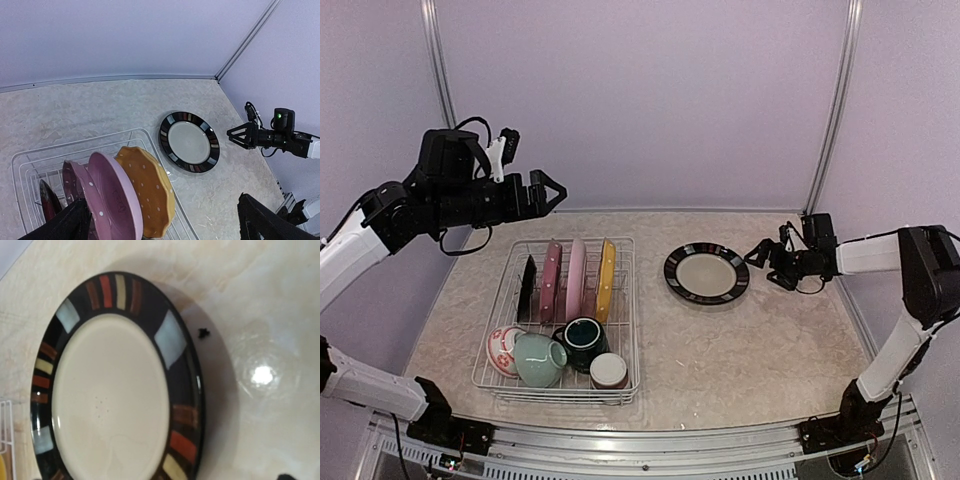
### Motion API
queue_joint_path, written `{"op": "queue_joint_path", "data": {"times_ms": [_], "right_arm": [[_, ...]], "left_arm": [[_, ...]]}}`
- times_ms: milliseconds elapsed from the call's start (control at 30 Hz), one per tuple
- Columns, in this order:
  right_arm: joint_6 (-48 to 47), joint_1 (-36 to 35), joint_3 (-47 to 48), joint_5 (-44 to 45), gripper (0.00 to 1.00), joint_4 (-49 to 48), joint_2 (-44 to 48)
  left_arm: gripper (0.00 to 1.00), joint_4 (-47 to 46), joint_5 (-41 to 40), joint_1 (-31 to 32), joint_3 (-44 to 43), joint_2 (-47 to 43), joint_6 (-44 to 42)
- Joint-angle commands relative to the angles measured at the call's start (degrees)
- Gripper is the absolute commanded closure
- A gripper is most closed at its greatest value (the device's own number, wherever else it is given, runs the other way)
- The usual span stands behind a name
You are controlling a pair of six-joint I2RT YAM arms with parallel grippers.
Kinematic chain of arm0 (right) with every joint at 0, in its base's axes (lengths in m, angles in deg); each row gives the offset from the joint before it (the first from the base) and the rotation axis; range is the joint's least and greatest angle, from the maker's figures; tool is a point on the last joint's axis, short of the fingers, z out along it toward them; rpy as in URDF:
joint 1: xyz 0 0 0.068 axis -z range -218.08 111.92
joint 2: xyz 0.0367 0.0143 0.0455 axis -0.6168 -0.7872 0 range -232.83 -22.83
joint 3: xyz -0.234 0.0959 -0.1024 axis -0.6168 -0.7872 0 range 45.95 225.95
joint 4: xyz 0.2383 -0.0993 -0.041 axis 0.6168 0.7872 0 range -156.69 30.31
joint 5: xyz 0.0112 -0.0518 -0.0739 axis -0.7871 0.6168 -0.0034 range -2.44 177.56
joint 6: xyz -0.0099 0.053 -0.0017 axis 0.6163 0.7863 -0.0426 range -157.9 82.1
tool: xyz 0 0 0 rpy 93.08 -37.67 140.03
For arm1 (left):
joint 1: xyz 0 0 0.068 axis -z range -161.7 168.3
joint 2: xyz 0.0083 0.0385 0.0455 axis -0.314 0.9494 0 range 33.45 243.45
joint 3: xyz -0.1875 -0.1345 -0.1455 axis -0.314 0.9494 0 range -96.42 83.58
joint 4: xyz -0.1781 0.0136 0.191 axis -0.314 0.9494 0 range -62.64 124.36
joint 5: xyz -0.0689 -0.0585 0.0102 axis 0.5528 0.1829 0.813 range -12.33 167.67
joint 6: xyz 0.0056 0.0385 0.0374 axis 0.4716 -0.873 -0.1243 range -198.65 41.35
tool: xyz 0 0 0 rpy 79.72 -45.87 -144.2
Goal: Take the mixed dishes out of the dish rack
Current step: Place the plate at the center of the board, then grab the plate from the dish rack.
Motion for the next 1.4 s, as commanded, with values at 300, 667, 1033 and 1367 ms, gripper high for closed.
{"op": "queue_joint_path", "data": {"times_ms": [300, 667, 1033, 1367], "right_arm": [[-15.06, 0.02, 0.88, 16.27, 0.01, 12.74, 20.0], [-15.42, 0.75, -4.9, 13.14, 0.01, 10.31, 31.89], [-17.28, 0.78, -6.71, 8.6, 0.01, 10.97, 36.13], [-16.31, 0.79, -8.91, 7.87, 0.01, 9.74, 37.76]], "left_arm": [[0.01, 7.0, -11.7, 12.43, -7.08, 9.91, 7.02], [0.01, 12.47, -12.96, 14.28, -13.88, 21.73, 14.56], [0.02, 14.55, -12.94, 12.95, -15.83, 29.78, 18.92], [0.1, 17.82, -15.44, 12.66, -19.09, 35.99, 21.14]]}}
